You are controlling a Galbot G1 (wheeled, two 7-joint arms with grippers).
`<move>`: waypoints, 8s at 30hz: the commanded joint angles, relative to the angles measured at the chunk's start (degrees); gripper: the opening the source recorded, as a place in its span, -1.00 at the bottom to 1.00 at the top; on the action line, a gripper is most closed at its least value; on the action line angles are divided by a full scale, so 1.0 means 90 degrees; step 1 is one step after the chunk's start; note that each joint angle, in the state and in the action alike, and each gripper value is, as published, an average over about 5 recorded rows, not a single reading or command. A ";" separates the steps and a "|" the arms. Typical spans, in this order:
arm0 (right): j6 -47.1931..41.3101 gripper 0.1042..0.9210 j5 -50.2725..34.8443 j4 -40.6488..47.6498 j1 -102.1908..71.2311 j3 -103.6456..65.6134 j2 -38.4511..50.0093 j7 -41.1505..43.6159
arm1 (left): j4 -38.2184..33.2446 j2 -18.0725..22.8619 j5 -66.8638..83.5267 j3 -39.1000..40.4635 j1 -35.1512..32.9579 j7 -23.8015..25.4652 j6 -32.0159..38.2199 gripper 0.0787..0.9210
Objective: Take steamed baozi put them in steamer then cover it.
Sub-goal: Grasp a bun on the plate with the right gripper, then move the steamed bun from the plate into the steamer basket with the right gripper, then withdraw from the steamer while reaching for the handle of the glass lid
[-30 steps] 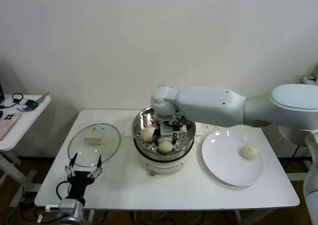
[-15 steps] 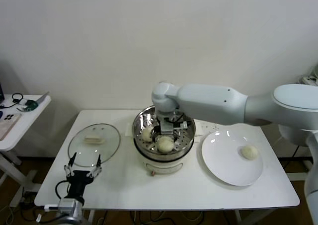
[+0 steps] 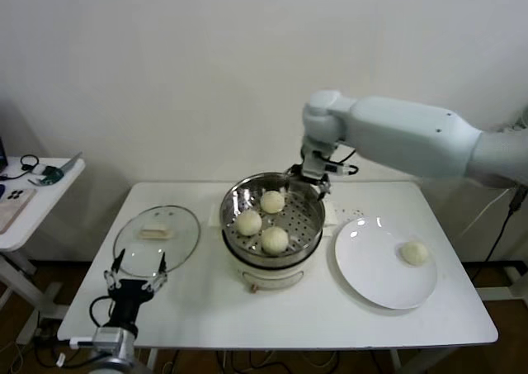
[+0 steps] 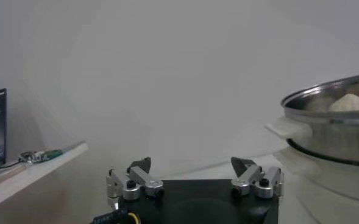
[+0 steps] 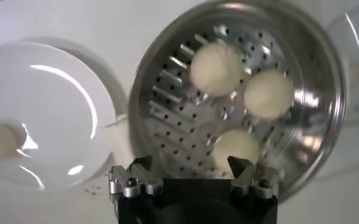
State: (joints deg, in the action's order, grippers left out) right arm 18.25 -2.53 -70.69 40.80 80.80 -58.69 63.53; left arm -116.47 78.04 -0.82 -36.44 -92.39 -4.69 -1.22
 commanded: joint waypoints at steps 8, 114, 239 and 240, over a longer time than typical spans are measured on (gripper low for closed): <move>-0.2148 0.76 -0.1045 0.0638 -0.1237 -0.0610 0.2483 -0.0036 | -0.0115 0.0025 0.0020 -0.0005 -0.0043 0.0001 0.0000 0.77; -0.3927 0.53 -0.6572 0.0647 0.0725 0.2296 -0.1294 -0.1430 | -0.0293 -0.0104 -0.0125 0.0296 -0.0078 0.0018 0.0044 0.77; -0.2342 0.76 -0.2276 -0.3595 -1.3357 -1.2894 -0.0128 -0.6469 | 0.3023 -0.1056 -0.7790 0.0570 0.2265 -0.0127 -0.0764 0.77; -0.2338 0.76 -0.2241 -0.3591 -1.3357 -1.2883 -0.0151 -0.6469 | 0.3159 -0.1060 -0.7770 0.0617 0.2391 -0.0161 -0.0724 0.77</move>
State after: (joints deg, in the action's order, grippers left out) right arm -2.74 -25.37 -102.66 -77.29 -33.66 -58.05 5.01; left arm -102.82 69.47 -67.48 -33.47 -82.18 -2.81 -9.80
